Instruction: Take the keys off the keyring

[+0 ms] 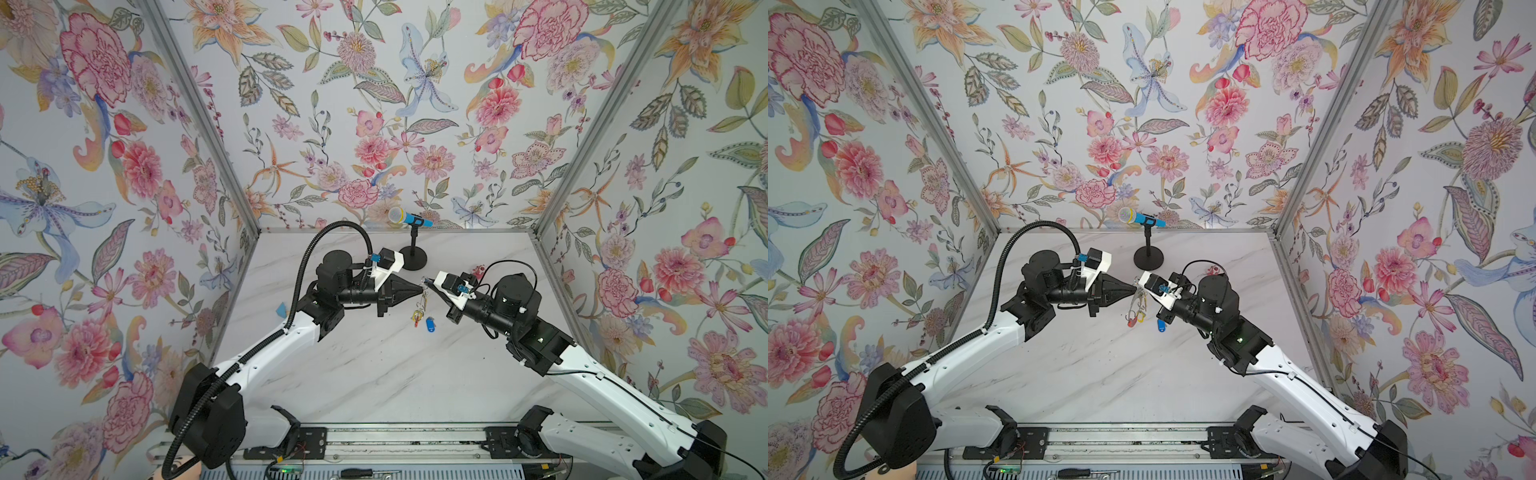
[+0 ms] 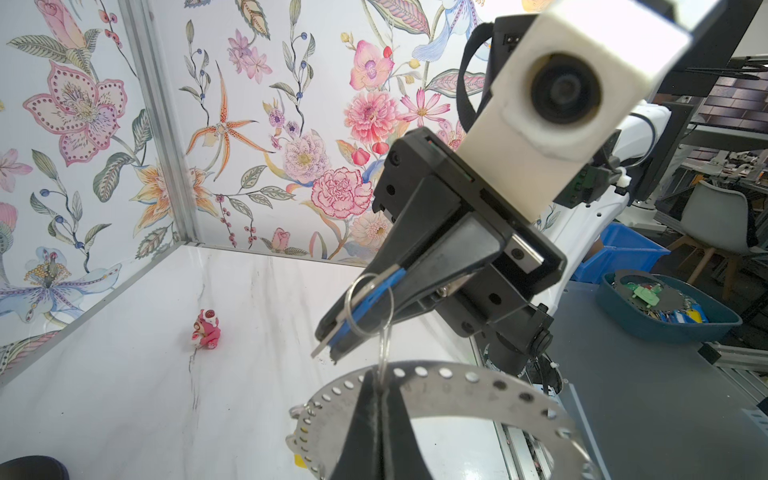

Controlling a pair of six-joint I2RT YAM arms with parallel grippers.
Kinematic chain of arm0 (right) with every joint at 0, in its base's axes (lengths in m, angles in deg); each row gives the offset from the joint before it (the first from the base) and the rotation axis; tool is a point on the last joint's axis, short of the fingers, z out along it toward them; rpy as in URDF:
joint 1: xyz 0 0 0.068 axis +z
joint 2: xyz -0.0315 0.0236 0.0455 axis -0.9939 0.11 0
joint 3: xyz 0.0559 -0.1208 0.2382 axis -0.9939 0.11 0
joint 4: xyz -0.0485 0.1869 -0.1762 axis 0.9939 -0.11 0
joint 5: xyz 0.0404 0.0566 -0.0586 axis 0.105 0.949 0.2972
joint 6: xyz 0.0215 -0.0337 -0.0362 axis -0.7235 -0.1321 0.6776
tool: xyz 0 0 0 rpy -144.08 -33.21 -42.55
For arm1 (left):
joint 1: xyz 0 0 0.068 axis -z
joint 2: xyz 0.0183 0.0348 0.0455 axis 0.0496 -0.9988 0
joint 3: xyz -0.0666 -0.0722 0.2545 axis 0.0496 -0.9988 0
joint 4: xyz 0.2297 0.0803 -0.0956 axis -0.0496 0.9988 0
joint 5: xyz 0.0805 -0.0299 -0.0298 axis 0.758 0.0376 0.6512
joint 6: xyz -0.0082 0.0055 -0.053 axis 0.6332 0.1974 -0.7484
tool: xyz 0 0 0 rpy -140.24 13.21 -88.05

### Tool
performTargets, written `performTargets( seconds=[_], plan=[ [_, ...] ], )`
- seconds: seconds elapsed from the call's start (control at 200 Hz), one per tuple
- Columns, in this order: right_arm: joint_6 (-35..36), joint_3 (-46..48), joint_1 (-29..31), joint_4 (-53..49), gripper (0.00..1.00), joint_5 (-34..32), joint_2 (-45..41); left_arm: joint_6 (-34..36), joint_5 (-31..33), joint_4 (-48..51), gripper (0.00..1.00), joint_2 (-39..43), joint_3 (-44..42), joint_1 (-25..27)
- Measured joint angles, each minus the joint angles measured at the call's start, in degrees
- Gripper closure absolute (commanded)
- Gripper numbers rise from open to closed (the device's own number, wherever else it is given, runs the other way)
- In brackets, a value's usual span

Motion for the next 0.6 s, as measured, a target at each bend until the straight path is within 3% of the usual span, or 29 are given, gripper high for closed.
performTargets(
  seconds=[0.35, 0.601],
  plan=[
    [3.1, -0.9, 1.1, -3.9, 1.0, -2.6, 0.5, 18.2, 4.1, 25.7, 1.0, -1.0, 10.2, 0.5],
    [8.5, -4.2, 3.8, -9.0, 1.0, -10.4, 3.8, 27.4, 7.3, 40.6, 1.0, -5.1, 18.4, 1.1]
  ],
)
